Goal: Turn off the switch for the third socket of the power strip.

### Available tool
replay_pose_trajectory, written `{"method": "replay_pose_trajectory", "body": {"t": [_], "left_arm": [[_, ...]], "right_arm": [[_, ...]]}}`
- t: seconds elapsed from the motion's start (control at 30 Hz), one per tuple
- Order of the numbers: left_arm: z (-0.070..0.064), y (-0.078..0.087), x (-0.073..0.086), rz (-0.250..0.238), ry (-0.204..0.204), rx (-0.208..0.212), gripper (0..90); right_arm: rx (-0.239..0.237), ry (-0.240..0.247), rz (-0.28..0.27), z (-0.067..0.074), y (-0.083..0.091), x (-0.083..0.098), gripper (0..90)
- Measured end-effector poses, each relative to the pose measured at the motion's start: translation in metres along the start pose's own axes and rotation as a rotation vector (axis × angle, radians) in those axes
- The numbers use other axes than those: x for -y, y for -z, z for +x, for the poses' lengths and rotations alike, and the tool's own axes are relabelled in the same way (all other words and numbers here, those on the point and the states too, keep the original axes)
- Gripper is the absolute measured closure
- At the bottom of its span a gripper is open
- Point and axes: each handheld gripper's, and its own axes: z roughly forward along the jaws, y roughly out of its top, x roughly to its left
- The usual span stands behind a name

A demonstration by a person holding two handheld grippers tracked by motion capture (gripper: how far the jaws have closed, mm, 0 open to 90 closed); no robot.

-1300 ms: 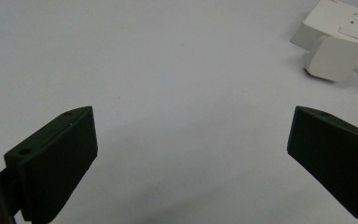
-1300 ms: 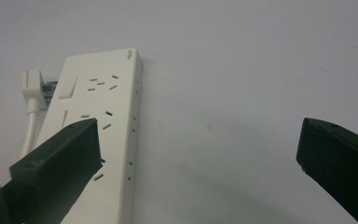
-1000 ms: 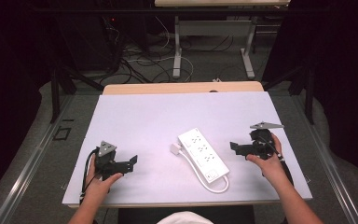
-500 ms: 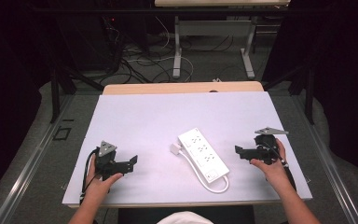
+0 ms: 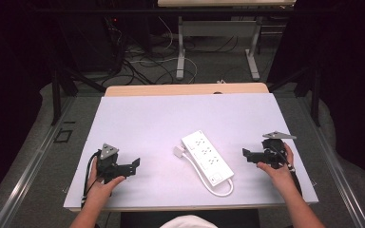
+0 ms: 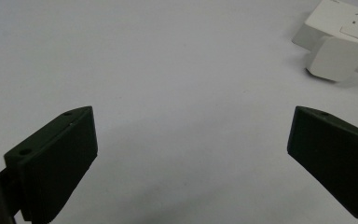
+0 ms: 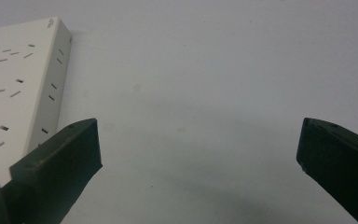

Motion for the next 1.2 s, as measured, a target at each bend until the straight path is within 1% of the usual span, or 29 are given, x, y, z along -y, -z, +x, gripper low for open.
{"method": "replay_pose_trajectory", "body": {"t": [0.17,0.23,0.3,0.37,0.47,0.6,0.63,0.9,0.93,1.2], "left_arm": [[0.0,0.0,0.0,0.0,-0.001,0.0,1.5],[0.0,0.0,0.0,0.0,0.0,0.0,1.5],[0.0,0.0,0.0,0.0,0.001,0.0,1.5],[0.0,0.0,0.0,-0.001,0.0,0.001,1.5],[0.0,0.0,0.0,-0.002,0.0,0.002,1.5],[0.0,0.0,0.0,-0.002,0.001,0.002,1.5],[0.0,0.0,0.0,-0.001,0.001,0.002,1.5],[0.0,0.0,0.0,0.0,0.0,0.003,1.5],[0.0,0.0,0.0,0.0,0.0,0.004,1.6],[0.0,0.0,0.0,-0.002,0.0,0.003,1.5]], "right_arm": [[0.022,0.008,-0.005,-0.003,-0.002,0.003,0.0],[0.046,0.012,-0.007,-0.003,-0.003,0.004,0.0],[0.057,0.027,-0.012,-0.004,-0.004,0.006,0.0],[0.061,0.031,-0.014,-0.004,-0.004,0.007,0.0],[0.06,0.035,-0.015,-0.005,-0.006,0.008,0.0],[0.058,0.039,-0.002,-0.005,-0.009,0.011,0.0],[0.056,0.032,0.002,-0.005,-0.009,0.012,0.0],[0.046,0.041,0.002,-0.003,-0.011,0.015,0.0],[0.044,0.035,0.004,-0.002,-0.011,0.015,0.0],[0.045,0.035,0.008,-0.002,-0.013,0.017,0.0]]}}
